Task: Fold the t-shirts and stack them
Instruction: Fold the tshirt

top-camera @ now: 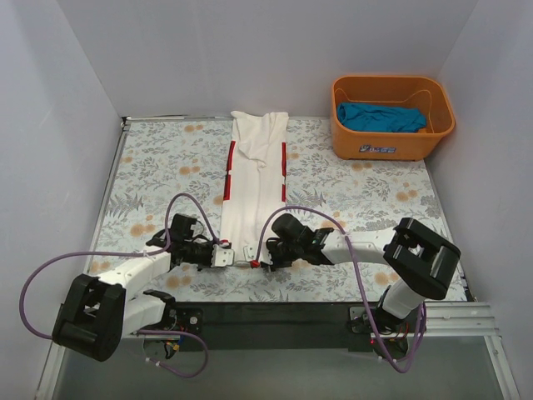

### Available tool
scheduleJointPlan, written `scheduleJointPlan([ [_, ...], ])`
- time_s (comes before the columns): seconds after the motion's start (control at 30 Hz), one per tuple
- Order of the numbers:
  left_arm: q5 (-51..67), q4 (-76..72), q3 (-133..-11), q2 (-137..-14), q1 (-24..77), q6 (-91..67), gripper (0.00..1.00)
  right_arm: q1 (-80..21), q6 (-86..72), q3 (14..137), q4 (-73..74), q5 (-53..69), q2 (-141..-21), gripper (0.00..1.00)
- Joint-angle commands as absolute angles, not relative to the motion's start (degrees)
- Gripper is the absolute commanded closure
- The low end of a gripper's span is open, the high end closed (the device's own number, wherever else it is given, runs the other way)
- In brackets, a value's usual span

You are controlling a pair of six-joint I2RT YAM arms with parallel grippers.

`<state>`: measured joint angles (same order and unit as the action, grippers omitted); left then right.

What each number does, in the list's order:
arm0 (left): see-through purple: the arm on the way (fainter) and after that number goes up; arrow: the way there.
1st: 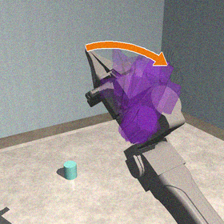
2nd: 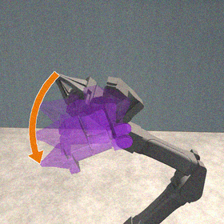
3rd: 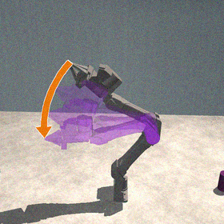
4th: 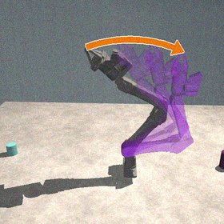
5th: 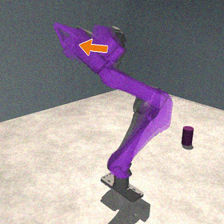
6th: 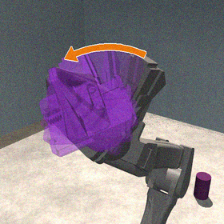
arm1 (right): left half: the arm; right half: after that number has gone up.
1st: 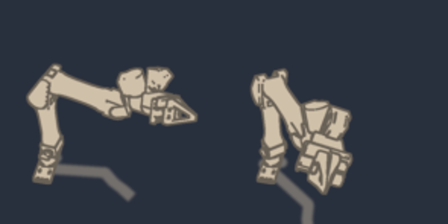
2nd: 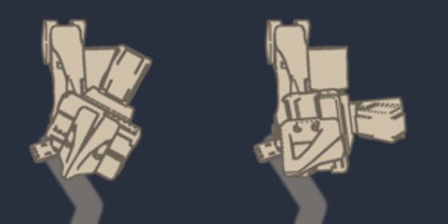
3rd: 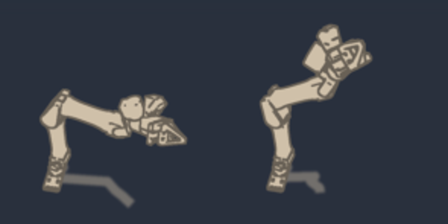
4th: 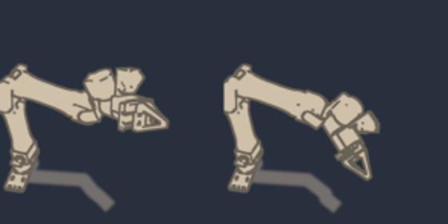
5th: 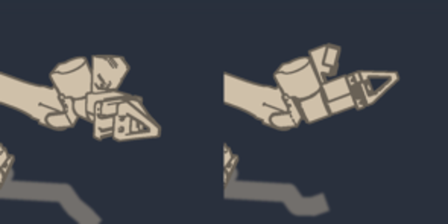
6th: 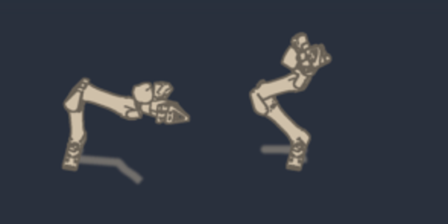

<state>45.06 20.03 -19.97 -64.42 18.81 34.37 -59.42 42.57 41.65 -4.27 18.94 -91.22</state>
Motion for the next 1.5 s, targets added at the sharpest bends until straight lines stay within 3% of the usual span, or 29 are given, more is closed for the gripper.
scheduleJointPlan([
  [0.0, 38.76, 20.65, -18.72, -66.62, 19.25, 37.00, 0.88, -59.77, 43.42, 39.64, -1.93, 13.36, -93.43, 0.93],
  [0.03, 39.02, 20.65, -19.24, -66.45, 19.16, 36.74, 0.92, -59.94, 43.42, 39.55, -2.02, 13.10, -93.17, 0.99],
  [0.1, 40.42, 21.35, -20.12, -65.49, 19.68, 36.12, 1.00, -60.20, 43.50, 39.03, -2.02, 13.36, -91.94, 0.99],
  [0.4, 47.55, 39.45, -25.22, -51.44, 23.55, 34.93, 1.00, -64.86, 36.50, 39.81, 3.52, 17.67, -80.26, 0.99],
  [0.57, 46.06, 41.67, -32.33, -53.43, 23.20, 28.93, 1.00, -62.23, 37.79, 43.67, 6.50, 17.58, -77.08, 0.99],
  [0.8, 46.49, 30.07, -40.86, -66.95, 19.78, 27.51, 1.00, -50.56, 47.80, 52.20, 9.93, 22.49, -80.85, 0.99],
  [1.1, 48.51, 23.74, -60.45, -91.37, 12.93, 29.53, 1.00, -38.51, 60.46, 67.92, 13.53, 29.70, -95.78, 0.99],
  [1.47, 47.11, 22.33, -84.71, -114.07, 9.23, 29.89, 1.00, -29.97, 66.79, 100.77, 21.44, 33.22, -120.84, 0.99],
])
